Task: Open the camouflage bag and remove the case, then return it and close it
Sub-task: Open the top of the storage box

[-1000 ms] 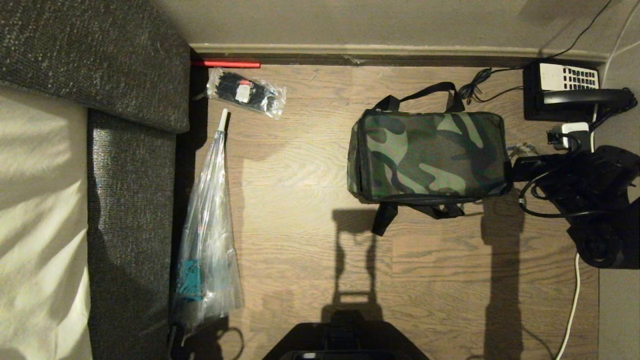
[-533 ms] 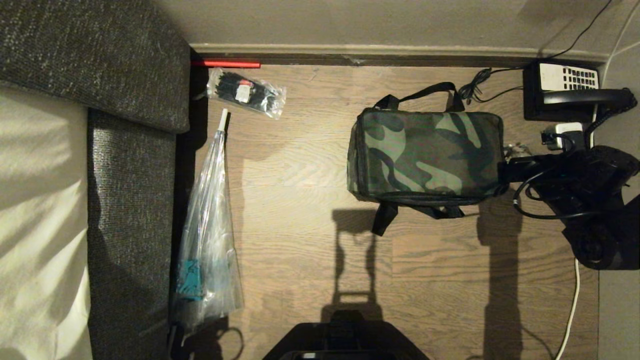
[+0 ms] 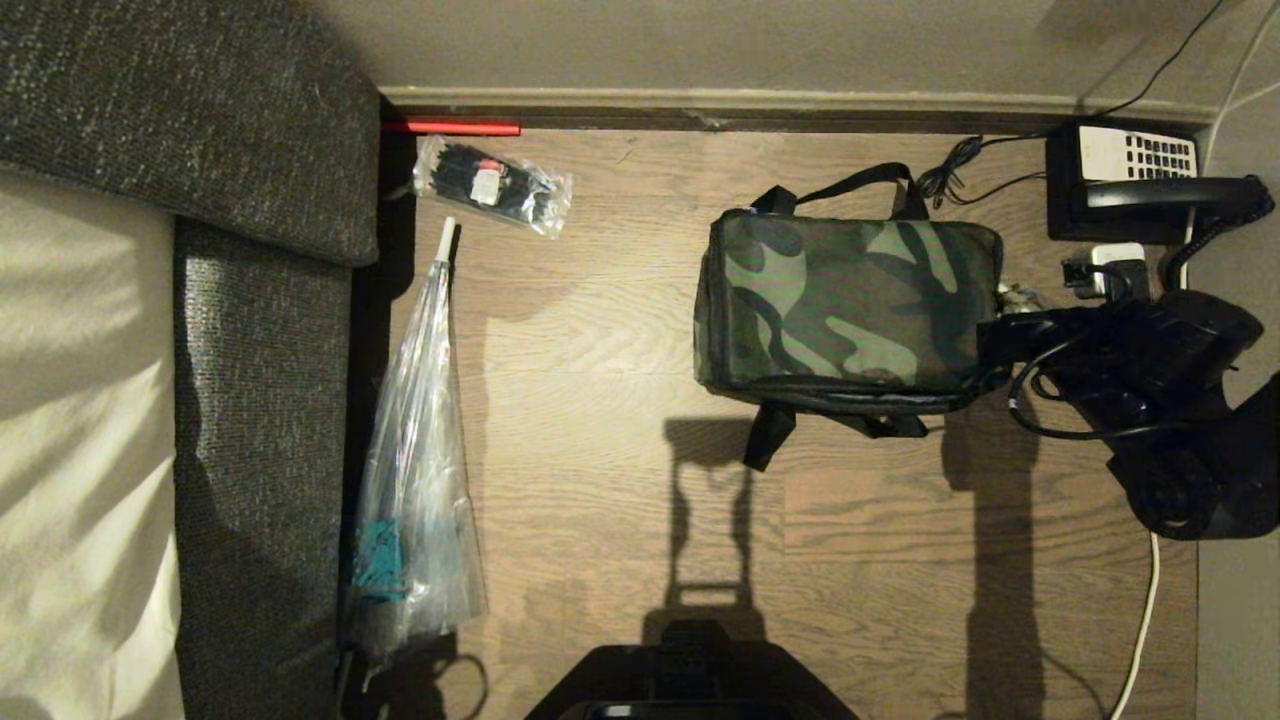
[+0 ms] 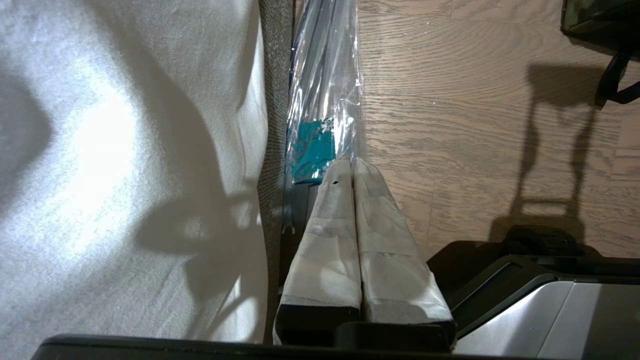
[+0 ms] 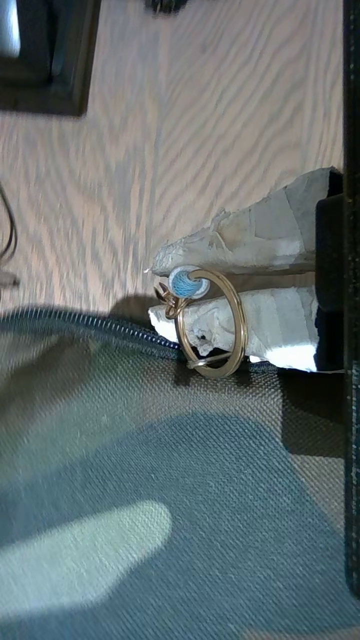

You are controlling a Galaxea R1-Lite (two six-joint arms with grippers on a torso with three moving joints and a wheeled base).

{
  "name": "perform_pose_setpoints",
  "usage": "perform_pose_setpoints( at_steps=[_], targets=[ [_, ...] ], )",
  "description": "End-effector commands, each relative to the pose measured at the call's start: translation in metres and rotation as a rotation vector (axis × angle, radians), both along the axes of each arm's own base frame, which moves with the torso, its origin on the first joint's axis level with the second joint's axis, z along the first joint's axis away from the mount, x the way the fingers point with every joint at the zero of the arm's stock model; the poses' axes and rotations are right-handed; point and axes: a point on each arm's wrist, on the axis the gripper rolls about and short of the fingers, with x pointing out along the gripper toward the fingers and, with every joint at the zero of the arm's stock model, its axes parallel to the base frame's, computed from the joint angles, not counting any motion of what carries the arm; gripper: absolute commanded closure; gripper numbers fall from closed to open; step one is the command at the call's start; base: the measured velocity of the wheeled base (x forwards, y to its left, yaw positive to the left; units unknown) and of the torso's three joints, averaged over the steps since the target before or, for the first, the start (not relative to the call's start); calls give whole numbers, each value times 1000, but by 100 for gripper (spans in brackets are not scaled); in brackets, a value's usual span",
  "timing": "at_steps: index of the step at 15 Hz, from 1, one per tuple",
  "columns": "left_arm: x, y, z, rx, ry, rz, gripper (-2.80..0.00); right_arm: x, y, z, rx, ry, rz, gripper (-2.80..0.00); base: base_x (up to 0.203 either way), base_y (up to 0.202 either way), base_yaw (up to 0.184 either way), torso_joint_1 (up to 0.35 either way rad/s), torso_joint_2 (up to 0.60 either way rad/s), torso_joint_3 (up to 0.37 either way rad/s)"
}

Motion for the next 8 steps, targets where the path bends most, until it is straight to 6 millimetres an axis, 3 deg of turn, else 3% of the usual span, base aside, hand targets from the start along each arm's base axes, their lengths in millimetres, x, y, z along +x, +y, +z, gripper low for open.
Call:
perform_pose_setpoints(
  at_steps=[1,8],
  targets=[
    [0,0,0,0,1,0,0,0,6,1,0,-8,16,0,0,0,0,0,0,0],
    [0,0,0,0,1,0,0,0,8,0,0,-2,14,0,0,0,0,0,0,0]
  ],
)
